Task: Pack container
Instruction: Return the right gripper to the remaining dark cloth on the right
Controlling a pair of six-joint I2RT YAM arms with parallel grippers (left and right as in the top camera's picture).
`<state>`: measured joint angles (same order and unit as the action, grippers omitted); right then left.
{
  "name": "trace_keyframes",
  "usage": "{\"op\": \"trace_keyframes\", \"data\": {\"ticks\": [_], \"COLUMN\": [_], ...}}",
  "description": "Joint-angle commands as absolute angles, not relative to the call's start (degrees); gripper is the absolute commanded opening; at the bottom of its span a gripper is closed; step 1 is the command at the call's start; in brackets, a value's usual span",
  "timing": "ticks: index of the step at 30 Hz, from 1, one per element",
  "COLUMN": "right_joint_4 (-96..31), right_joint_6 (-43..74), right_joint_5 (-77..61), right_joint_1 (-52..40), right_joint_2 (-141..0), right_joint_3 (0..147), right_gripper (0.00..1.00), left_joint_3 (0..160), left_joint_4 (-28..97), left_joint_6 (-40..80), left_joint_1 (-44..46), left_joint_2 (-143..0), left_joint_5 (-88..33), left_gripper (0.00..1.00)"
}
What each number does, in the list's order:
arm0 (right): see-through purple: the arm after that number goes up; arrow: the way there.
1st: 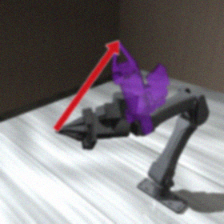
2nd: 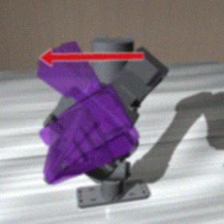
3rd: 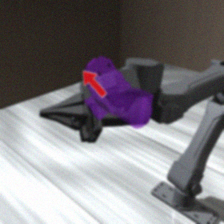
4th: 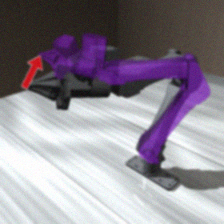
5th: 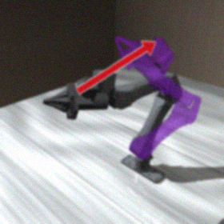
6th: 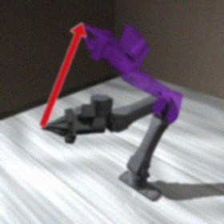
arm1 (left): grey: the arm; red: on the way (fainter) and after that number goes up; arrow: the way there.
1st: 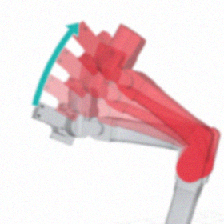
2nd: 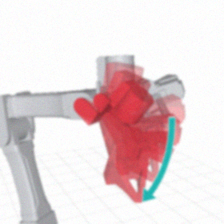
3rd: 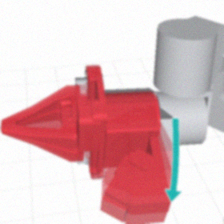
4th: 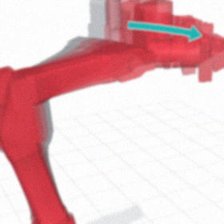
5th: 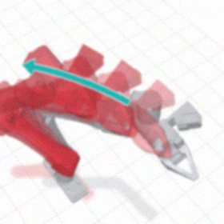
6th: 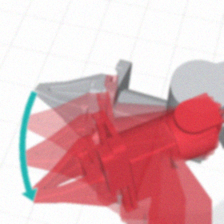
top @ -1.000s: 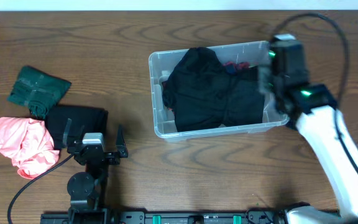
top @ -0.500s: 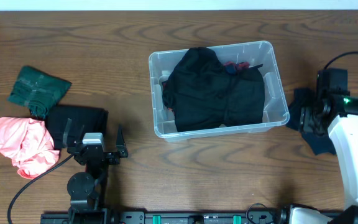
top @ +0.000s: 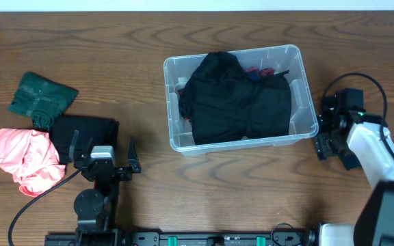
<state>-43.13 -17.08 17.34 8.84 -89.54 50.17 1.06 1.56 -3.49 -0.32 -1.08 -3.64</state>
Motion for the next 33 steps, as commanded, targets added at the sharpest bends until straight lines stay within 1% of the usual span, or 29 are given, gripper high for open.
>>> {"op": "trace_keyframes", "data": {"ticks": [1,6,9,10,11,13,14,15,16,19,24,28,33], "right_joint_4": [-40.1,-36.7,-35.7,-35.2,-34.6,-33.3,-32.7,-32.3,-32.1,-33.1,-39.4,-43.1,-41.6], "right_joint_6": [-19.8,-20.4,-20.2,-19.7,-19.2,-17.7,-17.2,-16.0,-14.8,-10.4,-10.3,-10.3,-17.7], "right_joint_5": [17.8,19.3,20.1,20.0,19.6,19.2,18.9,18.5,18.3,15.9,15.9,15.6,12.8], "right_joint_1": [9.8,11.4,12.1,12.0,12.0,11.9,11.9,11.9,11.9,11.7,11.6,11.0,5.9], "right_joint_2": [-93.9,-100.4,-102.9,-103.3,-103.3,-103.0,-103.0,-102.8,-102.7,-101.6,-97.3,-90.8,-81.7], "right_joint_3": [49.9,49.9,49.9,49.9,49.9,50.0,50.0,50.3,50.6,52.6,59.7,66.4,71.8], "right_gripper": [0.8,0.8,0.73,0.69,0.63,0.45,0.29,0.11,0.02,0.01,0.01,0.01,0.01], "left_joint_3": [0.2,0.2,0.2,0.2,0.2,0.2,0.2,0.2,0.2,0.2,0.2,0.2,0.2], "left_joint_4": [3.7,3.7,3.7,3.7,3.7,3.7,3.7,3.7,3.7,3.7,3.7,3.7,3.7], "left_joint_6": [-4.3,-4.3,-4.3,-4.3,-4.3,-4.3,-4.3,-4.3,-4.3,-4.3,-4.3,-4.3,-4.3], "left_joint_1": [-0.6,-0.6,-0.6,-0.6,-0.6,-0.6,-0.6,-0.6,-0.6,-0.6,-0.6,-0.6,-0.6], "left_joint_2": [-1.0,-1.0,-1.0,-1.0,-1.0,-1.0,-1.0,-1.0,-1.0,-1.0,-1.0,-1.0,-1.0], "left_joint_5": [-3.9,-3.9,-3.9,-3.9,-3.9,-3.9,-3.9,-3.9,-3.9,-3.9,-3.9,-3.9,-3.9], "left_gripper": [0.98,0.98,0.98,0.98,0.98,0.98,0.98,0.98,0.98,0.98,0.98,0.98,0.98]}}
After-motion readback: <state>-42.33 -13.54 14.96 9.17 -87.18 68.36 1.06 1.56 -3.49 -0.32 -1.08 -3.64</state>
